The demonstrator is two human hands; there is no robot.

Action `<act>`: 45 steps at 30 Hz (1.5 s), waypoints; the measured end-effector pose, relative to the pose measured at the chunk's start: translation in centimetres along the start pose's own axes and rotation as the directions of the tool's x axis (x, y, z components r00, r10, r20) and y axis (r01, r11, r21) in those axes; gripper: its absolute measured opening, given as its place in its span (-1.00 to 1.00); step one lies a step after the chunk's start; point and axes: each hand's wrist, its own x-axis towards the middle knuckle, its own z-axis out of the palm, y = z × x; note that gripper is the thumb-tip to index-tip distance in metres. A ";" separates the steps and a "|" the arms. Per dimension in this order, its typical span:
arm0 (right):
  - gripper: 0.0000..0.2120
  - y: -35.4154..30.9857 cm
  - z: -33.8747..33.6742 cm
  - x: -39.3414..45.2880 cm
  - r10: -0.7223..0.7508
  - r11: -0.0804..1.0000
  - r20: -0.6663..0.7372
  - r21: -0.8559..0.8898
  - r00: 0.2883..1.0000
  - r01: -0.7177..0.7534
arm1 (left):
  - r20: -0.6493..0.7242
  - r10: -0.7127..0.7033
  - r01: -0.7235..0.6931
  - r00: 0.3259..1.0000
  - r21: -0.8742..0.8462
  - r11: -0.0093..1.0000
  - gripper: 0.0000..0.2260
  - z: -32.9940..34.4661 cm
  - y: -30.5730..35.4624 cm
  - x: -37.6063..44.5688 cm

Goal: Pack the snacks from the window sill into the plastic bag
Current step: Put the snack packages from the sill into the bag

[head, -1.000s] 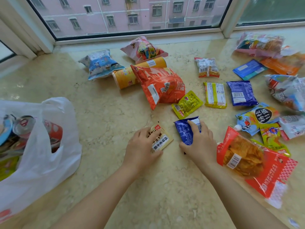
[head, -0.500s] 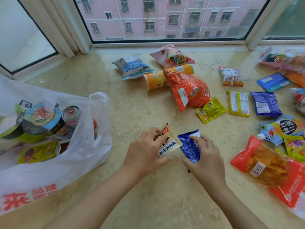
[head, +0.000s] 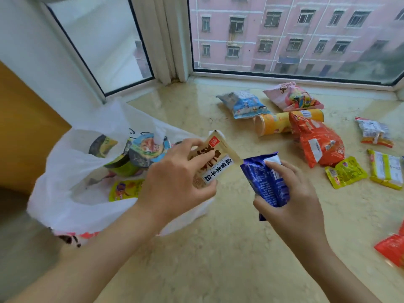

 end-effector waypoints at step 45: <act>-0.43 -3.2 20.7 1.1 -0.508 0.615 0.553 -0.304 0.660 0.728 | 0.452 0.231 -0.331 0.862 0.155 0.931 -0.57 4.6 -22.5 -8.0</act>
